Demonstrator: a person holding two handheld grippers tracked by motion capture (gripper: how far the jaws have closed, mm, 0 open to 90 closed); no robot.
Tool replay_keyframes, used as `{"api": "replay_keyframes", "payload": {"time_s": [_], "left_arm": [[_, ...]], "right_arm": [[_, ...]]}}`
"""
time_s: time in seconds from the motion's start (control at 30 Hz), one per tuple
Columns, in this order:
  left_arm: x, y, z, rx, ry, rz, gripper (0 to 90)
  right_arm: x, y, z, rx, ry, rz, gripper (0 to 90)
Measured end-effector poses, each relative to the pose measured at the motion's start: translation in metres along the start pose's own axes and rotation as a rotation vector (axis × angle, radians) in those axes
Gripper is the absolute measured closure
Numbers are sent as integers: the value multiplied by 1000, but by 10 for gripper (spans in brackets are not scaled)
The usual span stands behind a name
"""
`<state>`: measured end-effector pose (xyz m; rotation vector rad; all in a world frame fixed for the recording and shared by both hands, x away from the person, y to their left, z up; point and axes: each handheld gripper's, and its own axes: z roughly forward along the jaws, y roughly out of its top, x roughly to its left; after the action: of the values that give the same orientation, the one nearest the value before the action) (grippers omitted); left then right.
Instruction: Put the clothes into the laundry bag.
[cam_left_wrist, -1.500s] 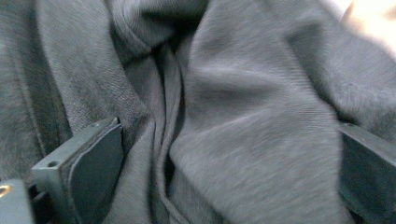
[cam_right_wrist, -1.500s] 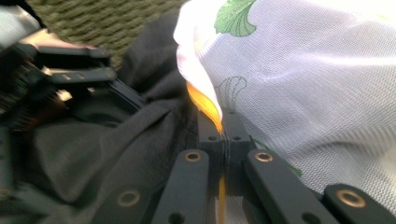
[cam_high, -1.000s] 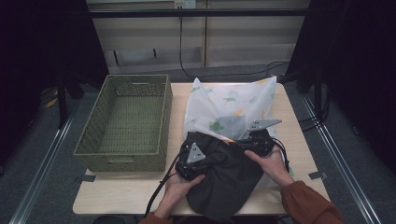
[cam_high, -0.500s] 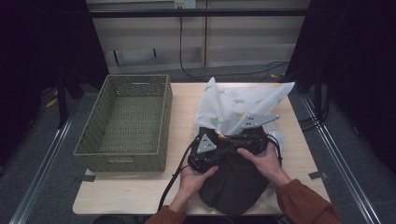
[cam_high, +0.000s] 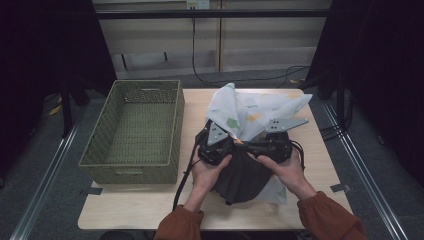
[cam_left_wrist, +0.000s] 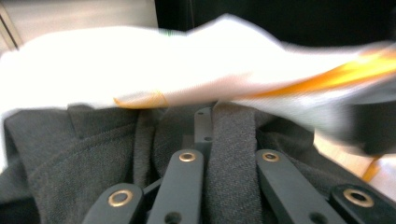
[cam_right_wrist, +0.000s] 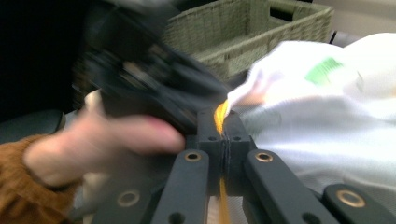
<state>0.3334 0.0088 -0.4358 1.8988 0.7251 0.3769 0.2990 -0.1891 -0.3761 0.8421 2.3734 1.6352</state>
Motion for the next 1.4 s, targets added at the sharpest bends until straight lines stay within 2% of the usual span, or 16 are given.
{"api": "replay_keyframes", "payload": {"time_s": [0.1, 0.17, 0.23, 0.33, 0.4, 0.6, 0.67, 0.73, 0.8, 0.9, 0.97, 1.07, 1.13, 1.2, 1.27, 1.4], "left_arm": [[8, -27, 21, 19, -64, -109, 852], [9, -32, 22, 30, -88, -93, 845], [6, -30, 18, 20, -77, -60, 823], [8, -28, 12, 11, -118, -35, 543], [9, -27, 3, 18, -138, -21, 449], [21, -24, -39, -74, -56, 37, 202], [31, -28, -37, -33, 15, 61, 159], [41, -34, -27, -11, -46, 4, 83], [43, -40, -15, 51, -26, 16, 50], [44, -49, 2, 100, -120, -36, 0], [41, -55, 12, 159, -134, -27, 0], [29, -61, 19, 260, -117, 71, 26], [24, -64, 24, 290, -94, 93, 61], [24, -64, 23, 290, -96, 84, 207], [26, -62, 20, 294, -92, 95, 490], [23, -60, 18, 283, -74, 97, 662]], "right_arm": [[-9, -5, 3, 30, -9, -26, 889], [-32, -16, -1, 23, -51, 65, 890], [-43, -27, -1, 65, -70, 67, 889], [-49, -41, 1, 113, -98, 66, 888], [-51, -43, 0, 109, -101, 77, 888], [-50, -54, 2, 164, -126, 50, 886], [-53, -57, 1, 173, -136, 51, 884], [-55, -59, 1, 177, -136, 56, 884], [-56, -60, 1, 180, -136, 53, 885], [-57, -61, 1, 180, -136, 59, 884], [-58, -62, 2, 182, -132, 60, 884], [-55, -62, 6, 186, -129, 56, 884], [-55, -62, 7, 187, -124, 56, 884], [-53, -61, 10, 189, -122, 52, 884], [-49, -58, 13, 186, -115, 41, 883], [-46, -57, 16, 186, -104, 35, 882]]}}
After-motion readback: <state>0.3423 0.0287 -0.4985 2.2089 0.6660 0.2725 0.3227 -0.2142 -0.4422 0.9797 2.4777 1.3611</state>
